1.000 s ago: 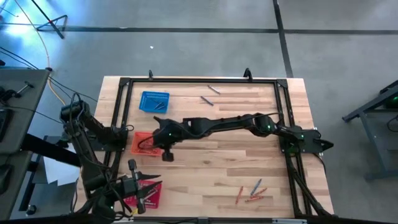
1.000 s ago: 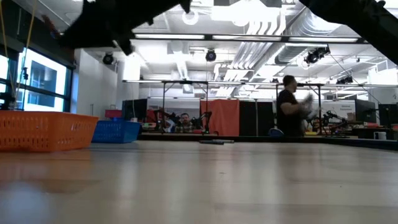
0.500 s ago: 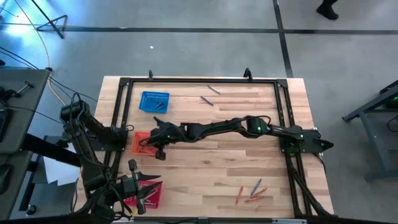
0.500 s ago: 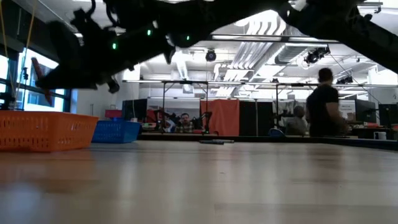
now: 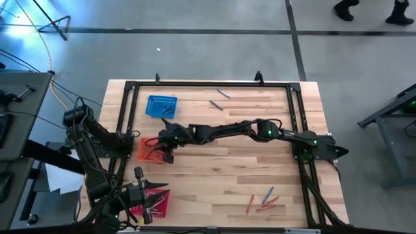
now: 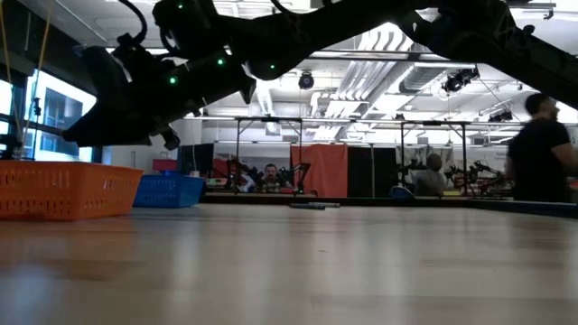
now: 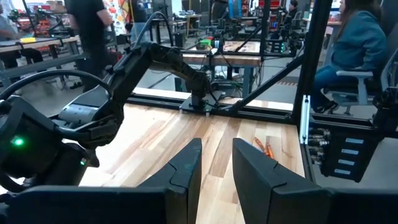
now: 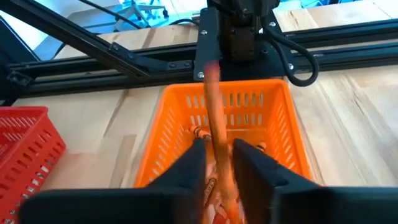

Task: Sort crayons
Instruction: Put the orange crayon into the orange bin, then put the blue crayon into the blue bin

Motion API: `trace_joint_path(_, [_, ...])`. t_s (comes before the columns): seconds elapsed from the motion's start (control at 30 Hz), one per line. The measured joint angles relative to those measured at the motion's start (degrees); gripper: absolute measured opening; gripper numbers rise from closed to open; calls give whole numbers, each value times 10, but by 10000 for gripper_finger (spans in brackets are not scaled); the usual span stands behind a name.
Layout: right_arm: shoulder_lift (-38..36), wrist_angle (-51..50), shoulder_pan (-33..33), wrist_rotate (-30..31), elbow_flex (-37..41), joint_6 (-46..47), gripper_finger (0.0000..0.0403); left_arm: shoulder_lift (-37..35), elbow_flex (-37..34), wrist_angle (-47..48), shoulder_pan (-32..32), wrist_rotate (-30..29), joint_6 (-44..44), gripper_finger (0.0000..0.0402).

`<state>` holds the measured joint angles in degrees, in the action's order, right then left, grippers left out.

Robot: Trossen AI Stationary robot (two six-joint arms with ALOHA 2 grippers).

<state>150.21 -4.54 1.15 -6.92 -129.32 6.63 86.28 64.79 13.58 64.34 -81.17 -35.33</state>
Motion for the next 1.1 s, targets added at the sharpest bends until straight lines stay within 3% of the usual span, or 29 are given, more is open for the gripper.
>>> trace_joint_path(0.2, [0,-1,0,10,0,0,159,0,0,0,0,0,0,76])
trace_joint_path(0.33, [-21,-60,-7,24,0,-4,176,0,0,-2,0,0,0,76])
trace_joint_path(0.57, [-86,-186,-34,34,-2,-44,153,0,0,0,0,0,0,76])
trace_joint_path(0.77, [-122,-390,-81,40,-1,-54,125,0,0,-2,1,8,-12,76])
trace_joint_path(0.97, [-134,-593,-118,101,0,-65,107,0,0,-2,5,16,-20,76])
trace_joint_path(1.1, [-139,-667,-121,153,0,-84,98,0,0,2,6,16,-20,76])
